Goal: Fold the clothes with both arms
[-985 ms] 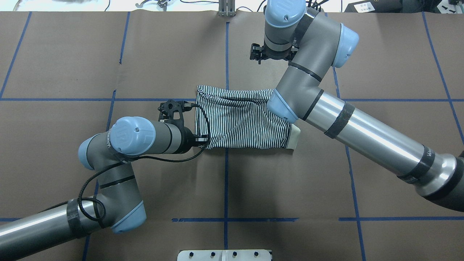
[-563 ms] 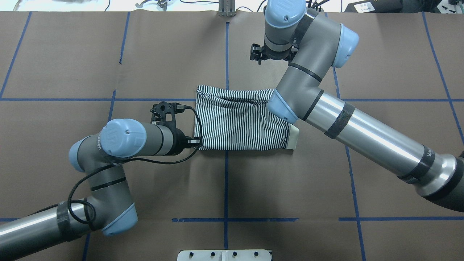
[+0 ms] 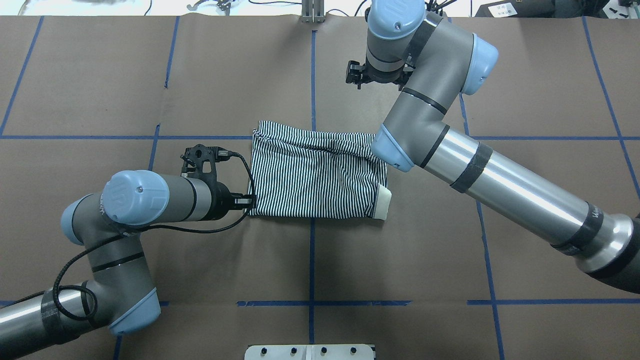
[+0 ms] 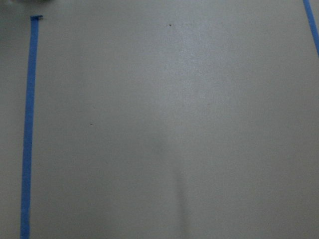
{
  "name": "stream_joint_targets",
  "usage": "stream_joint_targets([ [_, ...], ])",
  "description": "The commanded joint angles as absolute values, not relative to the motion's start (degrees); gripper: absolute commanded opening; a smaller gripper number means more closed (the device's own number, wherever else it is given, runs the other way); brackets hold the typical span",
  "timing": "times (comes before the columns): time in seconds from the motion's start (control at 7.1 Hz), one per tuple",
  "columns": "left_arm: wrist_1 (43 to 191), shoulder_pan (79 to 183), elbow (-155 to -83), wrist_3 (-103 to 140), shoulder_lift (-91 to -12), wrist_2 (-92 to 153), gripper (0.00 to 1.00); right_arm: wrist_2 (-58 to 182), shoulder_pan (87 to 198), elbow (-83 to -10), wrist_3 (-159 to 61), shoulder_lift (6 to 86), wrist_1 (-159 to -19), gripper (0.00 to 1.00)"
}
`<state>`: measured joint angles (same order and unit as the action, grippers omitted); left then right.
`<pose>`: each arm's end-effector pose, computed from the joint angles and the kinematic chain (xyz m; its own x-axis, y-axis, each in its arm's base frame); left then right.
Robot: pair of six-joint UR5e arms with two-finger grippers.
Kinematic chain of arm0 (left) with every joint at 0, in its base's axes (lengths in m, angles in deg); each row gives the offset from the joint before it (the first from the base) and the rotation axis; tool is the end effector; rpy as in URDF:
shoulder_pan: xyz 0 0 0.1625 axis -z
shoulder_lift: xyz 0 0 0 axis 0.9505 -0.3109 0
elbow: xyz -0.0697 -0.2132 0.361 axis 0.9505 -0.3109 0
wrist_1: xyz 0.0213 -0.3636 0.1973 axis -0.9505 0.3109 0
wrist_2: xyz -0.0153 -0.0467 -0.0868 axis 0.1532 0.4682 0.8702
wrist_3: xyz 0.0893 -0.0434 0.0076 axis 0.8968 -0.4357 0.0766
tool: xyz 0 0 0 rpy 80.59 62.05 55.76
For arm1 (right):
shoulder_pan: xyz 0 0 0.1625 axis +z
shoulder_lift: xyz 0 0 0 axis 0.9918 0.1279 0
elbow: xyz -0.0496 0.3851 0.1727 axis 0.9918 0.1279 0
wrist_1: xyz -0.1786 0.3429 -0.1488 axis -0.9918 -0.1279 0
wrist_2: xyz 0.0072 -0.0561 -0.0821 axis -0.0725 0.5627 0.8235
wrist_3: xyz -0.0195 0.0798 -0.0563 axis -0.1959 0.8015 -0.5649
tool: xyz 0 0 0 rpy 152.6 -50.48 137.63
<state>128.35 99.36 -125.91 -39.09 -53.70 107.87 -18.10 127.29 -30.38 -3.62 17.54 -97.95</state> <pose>0.5024 -0.3940 0.3075 0.4240 0.1192 -0.8978 0.2092 0.9516 0.2251 -0.4753 -0.6255 0.2300 0.7596 0.1063 0.6416 -0.2579 0.9549 0.1471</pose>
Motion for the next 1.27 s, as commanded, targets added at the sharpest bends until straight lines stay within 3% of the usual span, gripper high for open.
stream_joint_targets([
  [0.0, 125.6, 104.99, -125.78, -33.25, -55.3, 111.92, 1.0, -18.1, 126.95, -30.98, -3.11, 17.86, -97.71, 1.0],
  [0.28, 109.57, 106.07, -121.15, -33.2, -67.55, 111.78, 1.0, -18.1, 126.86, -30.9, -3.11, 18.12, -96.3, 1.0],
  [0.42, 108.71, 105.99, -116.33, -33.2, -70.66, 107.52, 1.0, -18.18, 126.86, -30.9, -3.46, 18.29, -96.3, 1.0],
  [0.7, 109.05, 105.73, -109.28, -32.41, -73.76, 106.16, 1.0, -18.27, 126.86, -30.9, -3.63, 18.64, -96.21, 1.0],
  [1.13, 109.4, 103.09, -106.1, -32.41, -74.91, 101.51, 1.0, -18.27, 126.86, -30.9, -3.63, 18.73, -96.12, 1.0],
])
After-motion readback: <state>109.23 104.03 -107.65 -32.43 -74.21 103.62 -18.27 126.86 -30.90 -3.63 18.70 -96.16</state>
